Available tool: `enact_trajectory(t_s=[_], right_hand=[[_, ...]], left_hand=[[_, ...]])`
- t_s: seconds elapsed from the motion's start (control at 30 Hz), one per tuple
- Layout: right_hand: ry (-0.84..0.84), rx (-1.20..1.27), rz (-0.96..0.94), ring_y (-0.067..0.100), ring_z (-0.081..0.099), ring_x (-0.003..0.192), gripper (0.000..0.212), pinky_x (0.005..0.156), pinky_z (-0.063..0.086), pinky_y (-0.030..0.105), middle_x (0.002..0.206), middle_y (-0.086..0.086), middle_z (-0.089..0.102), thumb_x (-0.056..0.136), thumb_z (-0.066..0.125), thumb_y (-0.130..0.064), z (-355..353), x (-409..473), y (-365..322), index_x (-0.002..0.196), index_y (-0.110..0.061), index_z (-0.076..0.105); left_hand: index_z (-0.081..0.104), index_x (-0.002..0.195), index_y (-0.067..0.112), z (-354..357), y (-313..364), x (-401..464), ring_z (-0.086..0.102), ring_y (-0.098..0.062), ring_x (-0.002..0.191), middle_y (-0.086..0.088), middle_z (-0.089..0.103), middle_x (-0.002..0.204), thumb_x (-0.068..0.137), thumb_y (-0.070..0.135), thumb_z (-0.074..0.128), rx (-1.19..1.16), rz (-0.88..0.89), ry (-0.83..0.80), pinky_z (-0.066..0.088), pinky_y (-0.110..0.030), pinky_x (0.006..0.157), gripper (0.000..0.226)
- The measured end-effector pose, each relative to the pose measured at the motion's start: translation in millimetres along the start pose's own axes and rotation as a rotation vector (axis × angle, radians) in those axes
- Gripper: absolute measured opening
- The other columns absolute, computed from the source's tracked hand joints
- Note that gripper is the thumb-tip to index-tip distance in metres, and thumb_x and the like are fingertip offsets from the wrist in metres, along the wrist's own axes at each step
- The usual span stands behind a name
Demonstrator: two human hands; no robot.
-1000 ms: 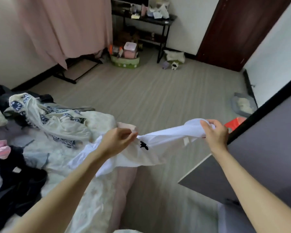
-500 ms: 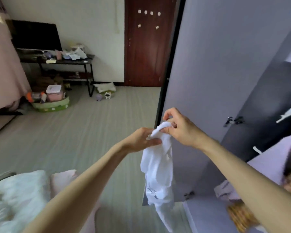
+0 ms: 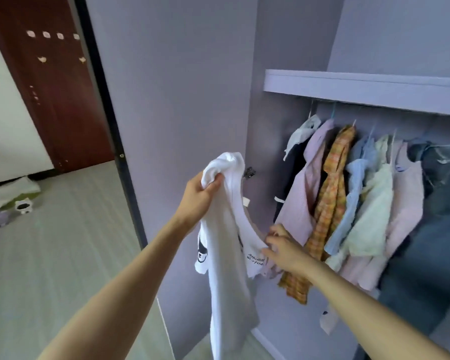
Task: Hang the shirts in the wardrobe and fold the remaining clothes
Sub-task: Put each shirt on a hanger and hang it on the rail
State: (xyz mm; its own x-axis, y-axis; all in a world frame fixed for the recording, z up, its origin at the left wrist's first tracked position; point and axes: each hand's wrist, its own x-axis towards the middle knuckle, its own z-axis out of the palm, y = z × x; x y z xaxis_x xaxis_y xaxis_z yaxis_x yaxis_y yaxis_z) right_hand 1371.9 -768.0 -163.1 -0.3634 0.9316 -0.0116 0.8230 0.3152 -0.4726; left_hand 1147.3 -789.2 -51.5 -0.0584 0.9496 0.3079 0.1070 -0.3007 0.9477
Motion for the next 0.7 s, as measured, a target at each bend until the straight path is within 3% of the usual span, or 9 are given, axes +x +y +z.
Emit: enact_trajectory(t_s=[0.07, 0.13, 0.2, 0.27, 0.37, 0.5, 0.7], right_hand=[[0.124, 0.021, 0.029, 0.016, 0.048, 0.106, 0.023, 0.089, 0.030, 0.017, 0.114, 0.001, 0.038, 0.091, 0.056, -0.018, -15, -11, 14, 0.071, -0.007, 0.058], [0.129, 0.086, 0.076, 0.007, 0.052, 0.096, 0.030, 0.084, 0.035, 0.020, 0.107, -0.006, 0.042, 0.092, 0.052, -0.012, -34, -20, 20, 0.062, -0.013, 0.050], [0.086, 0.246, 0.171, -0.002, 0.047, 0.061, 0.035, 0.062, 0.040, 0.019, 0.074, -0.009, 0.042, 0.092, 0.050, -0.008, -46, -28, 21, 0.059, -0.013, 0.040], [0.094, 0.373, 0.263, 0.004, 0.036, 0.046, 0.039, 0.049, 0.030, 0.018, 0.057, -0.003, 0.030, 0.089, 0.050, -0.004, -50, -34, 24, 0.057, -0.014, 0.031], [0.248, 0.466, 0.390, 0.017, 0.039, 0.058, 0.026, 0.059, 0.028, 0.029, 0.064, 0.009, 0.036, 0.085, 0.053, -0.005, -51, -42, 34, 0.063, -0.007, 0.040], [0.498, 0.440, 0.452, 0.016, 0.037, 0.060, 0.026, 0.057, 0.028, 0.029, 0.061, 0.005, 0.036, 0.083, 0.055, -0.007, -69, -55, 45, 0.061, -0.012, 0.040], [0.681, 0.197, 0.432, 0.008, 0.042, 0.061, 0.016, 0.051, 0.033, 0.017, 0.067, -0.005, 0.047, 0.084, 0.062, -0.016, -104, -87, 69, 0.080, -0.008, 0.049]], left_hand=[[0.065, 0.093, 0.028, 2, -2, 6, 0.064, -0.003, 0.077, 0.014, 0.068, 0.079, 0.095, 0.022, 0.051, -0.048, -0.014, -0.022, 0.052, -0.018, 0.069, 0.015], [0.065, 0.091, 0.026, 2, -5, 10, 0.064, -0.005, 0.073, 0.013, 0.068, 0.075, 0.095, 0.021, 0.052, -0.103, -0.047, -0.018, 0.052, -0.020, 0.063, 0.014], [0.064, 0.089, 0.022, 2, -8, 13, 0.064, -0.006, 0.067, 0.011, 0.067, 0.070, 0.093, 0.018, 0.054, -0.145, -0.083, -0.034, 0.051, -0.020, 0.057, 0.012], [0.063, 0.091, 0.017, 1, -10, 18, 0.064, -0.012, 0.068, 0.005, 0.067, 0.073, 0.091, 0.014, 0.058, -0.113, -0.115, -0.072, 0.051, -0.023, 0.056, 0.006], [0.060, 0.095, 0.013, 0, -14, 25, 0.059, -0.017, 0.076, -0.001, 0.061, 0.084, 0.087, 0.012, 0.063, 0.061, -0.130, -0.150, 0.049, -0.022, 0.062, 0.009], [0.058, 0.115, 0.013, 4, -25, 26, 0.058, -0.015, 0.087, -0.001, 0.061, 0.098, 0.088, 0.013, 0.062, 0.321, -0.027, -0.321, 0.047, -0.021, 0.072, 0.027], [0.054, 0.092, 0.004, 40, -41, 38, 0.041, -0.024, 0.068, 0.004, 0.043, 0.062, 0.088, 0.014, 0.061, 0.572, 0.142, -0.360, 0.031, -0.026, 0.054, 0.013]])
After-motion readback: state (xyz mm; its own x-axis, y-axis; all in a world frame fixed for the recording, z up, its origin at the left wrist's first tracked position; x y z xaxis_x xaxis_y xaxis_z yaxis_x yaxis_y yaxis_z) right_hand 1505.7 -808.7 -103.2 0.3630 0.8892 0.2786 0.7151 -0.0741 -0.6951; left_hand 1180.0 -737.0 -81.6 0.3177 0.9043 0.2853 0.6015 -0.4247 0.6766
